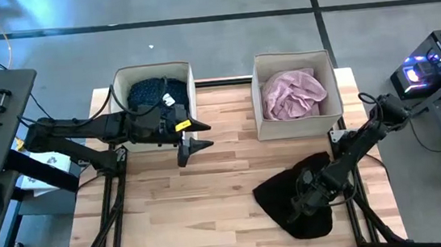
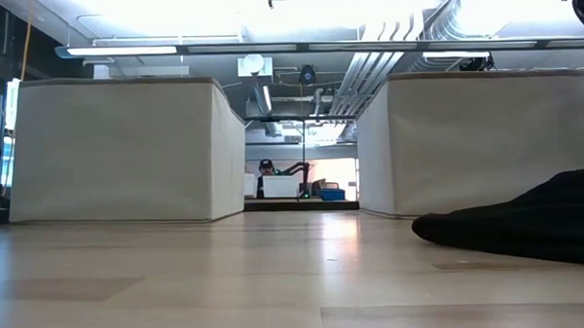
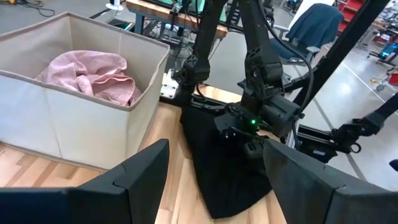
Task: Sort clothes
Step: Put the black cloth into the left laundry organizer
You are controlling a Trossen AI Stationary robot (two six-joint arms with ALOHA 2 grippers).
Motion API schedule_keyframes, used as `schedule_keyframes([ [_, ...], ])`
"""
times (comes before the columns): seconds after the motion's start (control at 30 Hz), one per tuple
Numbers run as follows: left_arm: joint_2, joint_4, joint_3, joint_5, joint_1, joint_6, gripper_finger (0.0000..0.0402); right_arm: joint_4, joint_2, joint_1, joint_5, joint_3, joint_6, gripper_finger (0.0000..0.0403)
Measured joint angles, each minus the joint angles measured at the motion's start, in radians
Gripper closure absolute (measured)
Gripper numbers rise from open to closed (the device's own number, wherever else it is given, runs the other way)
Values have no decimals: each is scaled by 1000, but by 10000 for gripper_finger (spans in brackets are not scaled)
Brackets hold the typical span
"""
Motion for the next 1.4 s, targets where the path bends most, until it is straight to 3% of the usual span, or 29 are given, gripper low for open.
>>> schedule_keyframes([
  [0.13, 0, -1, 0, 0, -3, 0, 151, 41, 0, 0, 60, 7, -3, 393],
  [0.5, 0, 2, 0, 0, -13, 28, 151, 108, 18, 0, 622, 153, -52, 398],
  [0.73, 7, 67, 1, 0, -69, 154, 151, 108, 15, -53, 889, 371, -323, 396],
  [1.07, 118, 272, 1, 94, -150, 350, 151, 110, 13, -188, 944, 729, -968, 395],
  [1.23, 186, 290, 3, 75, -144, 299, 149, 79, 11, -217, 899, 896, -1239, 395],
  [1.4, 230, 384, 7, 34, -147, 144, 149, 77, 11, -238, 824, 981, -1364, 395],
])
